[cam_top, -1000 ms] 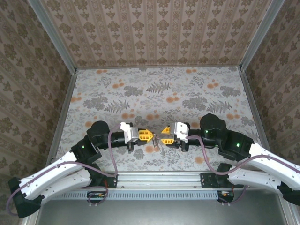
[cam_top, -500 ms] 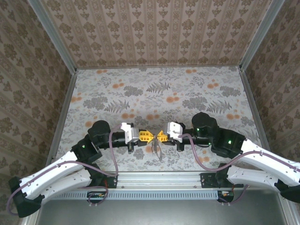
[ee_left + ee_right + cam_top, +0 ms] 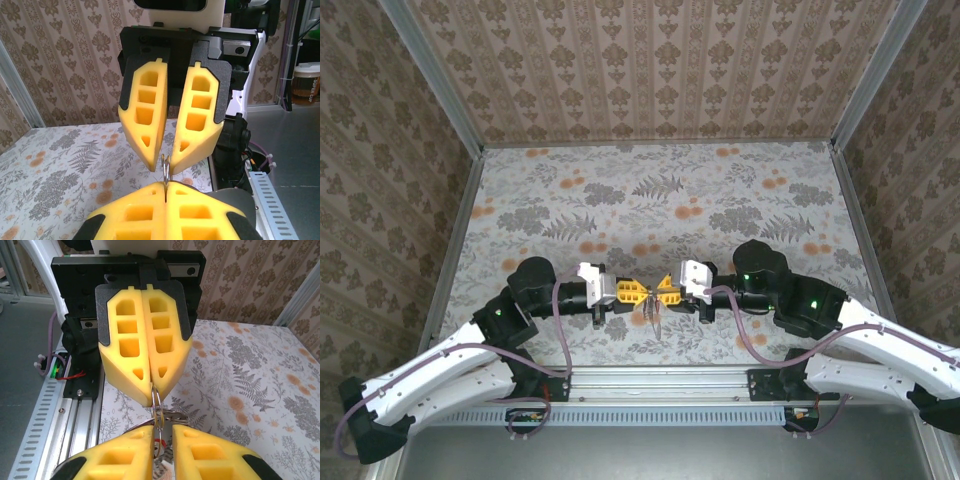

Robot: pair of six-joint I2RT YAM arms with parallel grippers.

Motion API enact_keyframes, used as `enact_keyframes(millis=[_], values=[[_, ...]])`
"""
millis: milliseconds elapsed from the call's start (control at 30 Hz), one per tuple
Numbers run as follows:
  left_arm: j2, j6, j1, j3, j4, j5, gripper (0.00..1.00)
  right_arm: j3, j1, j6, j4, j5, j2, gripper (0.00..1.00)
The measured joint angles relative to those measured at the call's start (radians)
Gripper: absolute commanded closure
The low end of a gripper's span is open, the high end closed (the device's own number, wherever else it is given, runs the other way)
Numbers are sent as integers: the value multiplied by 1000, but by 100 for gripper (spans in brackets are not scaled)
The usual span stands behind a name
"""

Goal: Put the keys on the keyring

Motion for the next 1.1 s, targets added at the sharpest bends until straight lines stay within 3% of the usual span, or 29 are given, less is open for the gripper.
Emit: enact_keyframes(millis=[233,533,933,1100], values=[[-8,0,0,0,1,0,100,0,1,0,0,0,0,88],[-15,0,0,3,1,0,100,-17,1,6,3,3,0,83],[-19,0,0,8,1,1,100,-23,1,18,4,3,0,99],[-19,0,0,8,0,3,100,-21,1,19,3,3,9,100]])
